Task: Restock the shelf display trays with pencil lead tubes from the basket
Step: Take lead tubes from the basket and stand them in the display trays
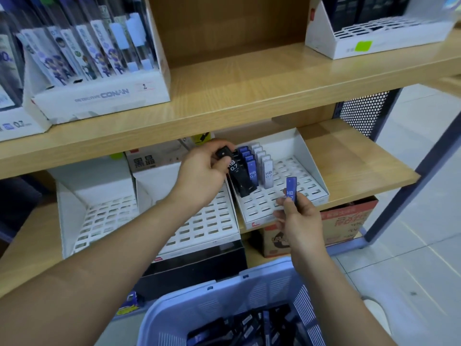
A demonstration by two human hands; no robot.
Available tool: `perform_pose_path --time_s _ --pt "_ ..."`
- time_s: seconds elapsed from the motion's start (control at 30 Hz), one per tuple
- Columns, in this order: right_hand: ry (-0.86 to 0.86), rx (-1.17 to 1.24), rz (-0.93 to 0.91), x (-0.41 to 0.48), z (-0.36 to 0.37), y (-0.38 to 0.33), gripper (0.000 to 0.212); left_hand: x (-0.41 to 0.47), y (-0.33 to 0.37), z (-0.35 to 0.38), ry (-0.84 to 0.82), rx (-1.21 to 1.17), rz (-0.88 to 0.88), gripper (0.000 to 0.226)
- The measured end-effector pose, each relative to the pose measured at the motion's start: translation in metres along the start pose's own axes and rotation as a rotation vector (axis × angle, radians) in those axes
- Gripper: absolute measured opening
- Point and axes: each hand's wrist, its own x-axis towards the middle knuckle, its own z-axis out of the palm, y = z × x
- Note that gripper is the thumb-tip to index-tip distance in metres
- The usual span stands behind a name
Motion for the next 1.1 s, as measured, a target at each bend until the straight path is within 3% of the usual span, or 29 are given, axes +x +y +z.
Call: perform_pose_path --time_s 0.47,0.9,1.03,1.1 --pt "-0.097 0.128 0.078 -0.004 -0.007 0.006 0.020 -0.011 -0.011 0.017 -0.130 0.413 0.126 0.034" --pt "-0.105 0.130 0.110 -0.005 -0.006 0.004 0.018 -0.009 -0.007 0.021 -0.224 0.472 0.209 0.037" --pt "-0.135 0.199 0.163 -0.006 -0.005 0.002 0.019 -0.011 -0.013 0.028 -0.106 0.375 0.119 0.032" --pt "-0.154 0.227 0.174 -0.006 -0.004 0.000 0.020 -0.012 -0.017 0.032 -0.051 0.389 0.161 0.026"
